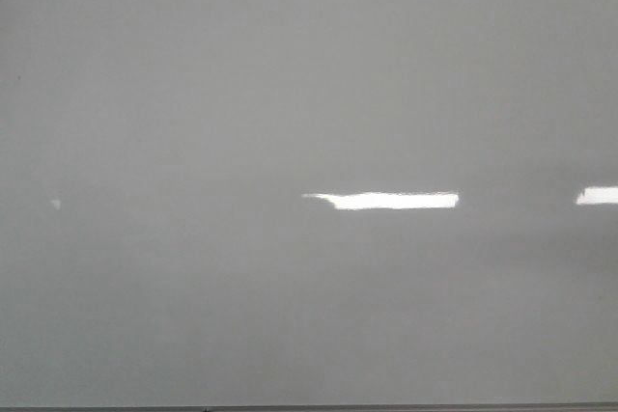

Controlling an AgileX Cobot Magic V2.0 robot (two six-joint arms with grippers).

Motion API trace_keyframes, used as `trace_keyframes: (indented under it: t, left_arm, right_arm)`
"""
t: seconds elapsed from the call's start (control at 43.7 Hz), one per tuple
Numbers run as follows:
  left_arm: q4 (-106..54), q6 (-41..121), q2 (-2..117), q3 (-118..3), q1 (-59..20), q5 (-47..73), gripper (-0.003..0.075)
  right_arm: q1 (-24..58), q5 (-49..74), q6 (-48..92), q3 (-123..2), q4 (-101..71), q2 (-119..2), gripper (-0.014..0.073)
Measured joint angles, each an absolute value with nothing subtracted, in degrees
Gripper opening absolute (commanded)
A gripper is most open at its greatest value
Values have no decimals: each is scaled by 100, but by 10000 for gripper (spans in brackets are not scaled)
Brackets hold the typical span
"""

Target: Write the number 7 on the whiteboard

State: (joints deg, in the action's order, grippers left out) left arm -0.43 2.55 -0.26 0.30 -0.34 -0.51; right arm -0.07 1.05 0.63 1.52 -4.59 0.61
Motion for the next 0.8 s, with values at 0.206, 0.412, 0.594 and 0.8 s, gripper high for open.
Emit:
trace_keyframes:
  t: [0.206, 0.412, 0.594, 0.8]
  left_arm:
    - [-43, 255, -26, 30, -34, -51, -20]
    - [-43, 255, -26, 30, -34, -51, -20]
    - [-43, 255, -26, 30, -34, -51, -20]
    - [-43, 255, -26, 30, -34, -51, -20]
  right_arm:
    - [-7, 105, 63, 152, -459, 61, -68]
    - [-7, 105, 63, 152, -459, 61, -68]
    - [-7, 105, 63, 152, -459, 61, -68]
    - [156, 105, 63, 152, -459, 61, -68]
